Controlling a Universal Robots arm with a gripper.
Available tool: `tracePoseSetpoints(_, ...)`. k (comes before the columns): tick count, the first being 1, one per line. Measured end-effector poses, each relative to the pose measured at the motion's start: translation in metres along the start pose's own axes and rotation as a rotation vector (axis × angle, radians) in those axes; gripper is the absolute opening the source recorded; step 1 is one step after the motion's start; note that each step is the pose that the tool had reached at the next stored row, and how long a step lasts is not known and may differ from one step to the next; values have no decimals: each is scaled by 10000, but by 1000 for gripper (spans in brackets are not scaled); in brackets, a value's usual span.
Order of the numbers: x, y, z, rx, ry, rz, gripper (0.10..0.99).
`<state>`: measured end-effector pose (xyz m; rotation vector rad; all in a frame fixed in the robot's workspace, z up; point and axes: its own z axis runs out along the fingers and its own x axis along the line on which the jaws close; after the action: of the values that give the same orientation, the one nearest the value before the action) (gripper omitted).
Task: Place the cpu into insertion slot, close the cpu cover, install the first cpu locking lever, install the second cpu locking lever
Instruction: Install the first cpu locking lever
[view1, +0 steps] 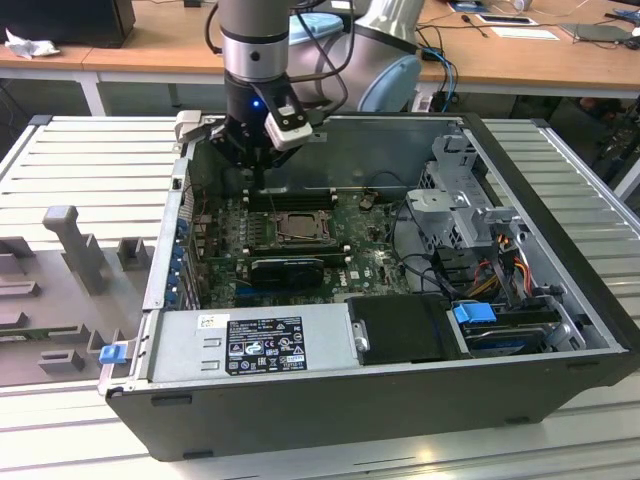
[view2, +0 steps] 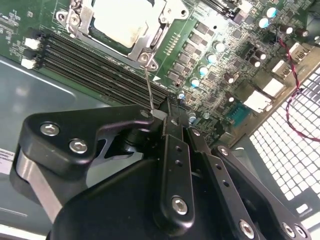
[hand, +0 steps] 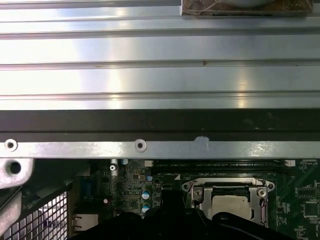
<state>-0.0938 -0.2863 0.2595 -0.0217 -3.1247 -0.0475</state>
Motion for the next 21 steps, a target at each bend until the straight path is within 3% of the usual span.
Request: tracePoseSetpoints(21, -226, 3, -2, 1, 0, 0, 106)
